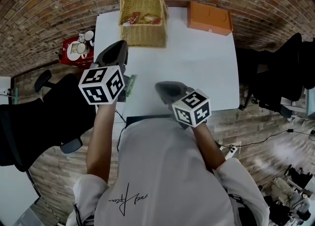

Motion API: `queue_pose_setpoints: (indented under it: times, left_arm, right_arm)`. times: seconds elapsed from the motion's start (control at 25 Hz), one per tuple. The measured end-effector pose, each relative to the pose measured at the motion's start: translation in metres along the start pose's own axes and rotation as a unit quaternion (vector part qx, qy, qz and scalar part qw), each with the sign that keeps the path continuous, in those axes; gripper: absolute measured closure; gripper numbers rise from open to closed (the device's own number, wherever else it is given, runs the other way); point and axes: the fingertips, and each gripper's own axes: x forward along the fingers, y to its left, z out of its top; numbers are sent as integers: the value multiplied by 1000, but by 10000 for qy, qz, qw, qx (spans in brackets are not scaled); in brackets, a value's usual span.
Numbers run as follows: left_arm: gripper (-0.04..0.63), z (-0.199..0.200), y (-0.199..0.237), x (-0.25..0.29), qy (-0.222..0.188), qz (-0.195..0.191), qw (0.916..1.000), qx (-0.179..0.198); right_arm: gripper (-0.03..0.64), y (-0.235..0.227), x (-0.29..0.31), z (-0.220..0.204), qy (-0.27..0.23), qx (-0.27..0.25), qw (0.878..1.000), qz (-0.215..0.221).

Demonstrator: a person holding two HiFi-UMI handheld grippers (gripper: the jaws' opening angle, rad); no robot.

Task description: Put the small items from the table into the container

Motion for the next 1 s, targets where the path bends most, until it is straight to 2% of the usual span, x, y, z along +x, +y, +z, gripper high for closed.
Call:
queue_pose_setpoints:
  times: [0.32, 1.0]
  left_arm:
    - [584, -30, -5, -22, -146, -133, 9993, -333]
    - [584, -97, -21, -49, 265, -124, 9982, -521]
  right_arm:
    - [595, 6, -5, -4, -17, -45, 10000, 56]
    - [595, 3, -8, -13, 97, -7, 9998, 191]
